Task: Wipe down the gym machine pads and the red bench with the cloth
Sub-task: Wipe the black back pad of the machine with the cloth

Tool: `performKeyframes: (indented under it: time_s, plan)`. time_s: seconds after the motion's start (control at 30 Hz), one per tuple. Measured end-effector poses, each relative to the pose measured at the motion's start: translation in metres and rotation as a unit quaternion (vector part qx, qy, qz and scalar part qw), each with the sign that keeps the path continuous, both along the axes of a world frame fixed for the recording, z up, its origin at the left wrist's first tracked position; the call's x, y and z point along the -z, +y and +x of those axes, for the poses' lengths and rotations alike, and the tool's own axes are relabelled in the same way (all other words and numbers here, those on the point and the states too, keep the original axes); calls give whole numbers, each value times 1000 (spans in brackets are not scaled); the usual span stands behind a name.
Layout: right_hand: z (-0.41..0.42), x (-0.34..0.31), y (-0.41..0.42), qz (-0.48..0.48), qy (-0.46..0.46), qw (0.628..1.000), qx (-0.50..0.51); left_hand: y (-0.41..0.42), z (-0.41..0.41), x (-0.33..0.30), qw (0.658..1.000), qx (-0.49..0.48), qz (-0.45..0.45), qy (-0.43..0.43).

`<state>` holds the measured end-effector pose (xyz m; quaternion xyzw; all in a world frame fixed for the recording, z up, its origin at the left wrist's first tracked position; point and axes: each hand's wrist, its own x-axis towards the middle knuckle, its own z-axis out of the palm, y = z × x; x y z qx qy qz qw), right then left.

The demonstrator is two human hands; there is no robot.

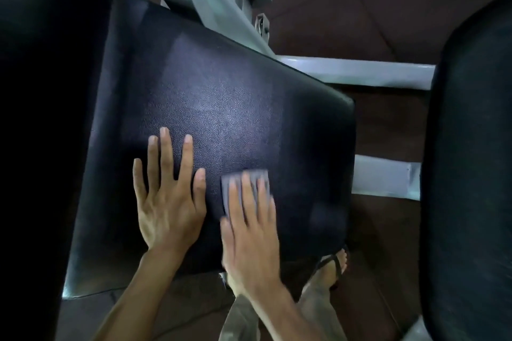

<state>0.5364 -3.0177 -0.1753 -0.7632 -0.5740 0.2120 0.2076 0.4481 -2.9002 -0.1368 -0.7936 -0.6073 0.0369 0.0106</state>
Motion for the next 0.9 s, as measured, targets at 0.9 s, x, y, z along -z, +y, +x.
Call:
performKeyframes:
  time_s: [0.9]
  plan:
    - [134, 33, 151, -27, 0, 968, 250, 1, 1, 3, 1000, 0, 4, 2]
